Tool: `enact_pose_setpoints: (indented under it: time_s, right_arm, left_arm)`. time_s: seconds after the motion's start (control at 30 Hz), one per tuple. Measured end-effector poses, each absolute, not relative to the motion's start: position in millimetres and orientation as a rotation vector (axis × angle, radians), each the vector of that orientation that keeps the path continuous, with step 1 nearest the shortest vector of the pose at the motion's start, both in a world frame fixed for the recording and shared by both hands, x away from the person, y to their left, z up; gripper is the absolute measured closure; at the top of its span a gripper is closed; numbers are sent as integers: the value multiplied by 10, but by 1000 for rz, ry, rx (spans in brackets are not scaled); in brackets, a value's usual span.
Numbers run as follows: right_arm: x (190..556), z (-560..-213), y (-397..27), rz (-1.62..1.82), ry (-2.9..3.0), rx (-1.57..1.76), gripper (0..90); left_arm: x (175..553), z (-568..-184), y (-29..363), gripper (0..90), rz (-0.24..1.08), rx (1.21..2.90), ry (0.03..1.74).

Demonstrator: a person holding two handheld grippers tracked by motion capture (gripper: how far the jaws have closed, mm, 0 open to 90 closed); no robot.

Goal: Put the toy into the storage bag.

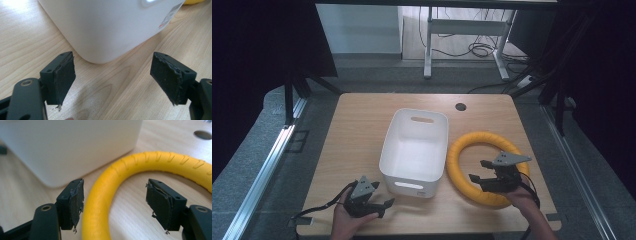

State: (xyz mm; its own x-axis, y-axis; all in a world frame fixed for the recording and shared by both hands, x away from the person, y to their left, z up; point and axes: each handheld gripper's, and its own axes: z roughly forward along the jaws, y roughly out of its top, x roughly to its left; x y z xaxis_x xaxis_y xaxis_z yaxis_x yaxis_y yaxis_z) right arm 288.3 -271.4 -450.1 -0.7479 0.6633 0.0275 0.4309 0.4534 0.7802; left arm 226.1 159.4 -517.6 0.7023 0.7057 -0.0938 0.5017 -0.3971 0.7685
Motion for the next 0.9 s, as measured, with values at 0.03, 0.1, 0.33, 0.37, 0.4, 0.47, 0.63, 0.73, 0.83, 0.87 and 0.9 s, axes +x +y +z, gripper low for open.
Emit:
enact_pose_setpoints:
  time_s: [0.03, 0.1, 0.33, 0.37, 0.4, 0.47, 0.63, 0.73, 0.83, 0.87, 0.9]
  right_arm:
    - [2893, -4479, -2707, 1151, 2459, 928, 312]
    - [2906, -4446, -2680, 1086, 2521, 900, 313]
    - [2920, -4497, -2490, 874, 2708, 849, 317]
    - [2924, -4513, -2477, 858, 2718, 840, 319]
    - [2929, -4533, -2461, 840, 2732, 835, 321]
    - [2948, -4576, -2439, 805, 2755, 833, 324]
    - [3027, -4699, -2407, 730, 2826, 856, 331]
    - [3056, -4756, -2382, 670, 2868, 843, 338]
    - [3078, -4819, -2348, 599, 2911, 820, 343]
    - [3079, -4828, -2342, 591, 2916, 818, 345]
    - [3081, -4843, -2331, 577, 2928, 809, 346]
  left_arm:
    - [2264, -5181, 1592, 198, 317, 2085, 921]
    - [2264, -5178, 1596, 195, 321, 2086, 921]
    - [2255, -5184, 1600, 191, 347, 2097, 919]
    - [2257, -5187, 1598, 191, 347, 2098, 919]
    - [2260, -5190, 1597, 191, 348, 2101, 919]
    - [2263, -5198, 1592, 190, 349, 2105, 919]
    - [2265, -5209, 1583, 190, 348, 2110, 920]
    - [2270, -5214, 1580, 190, 351, 2111, 918]
    - [2270, -5220, 1575, 187, 350, 2114, 919]
    - [2270, -5222, 1574, 187, 349, 2114, 920]
    - [2271, -5222, 1573, 186, 347, 2117, 919]
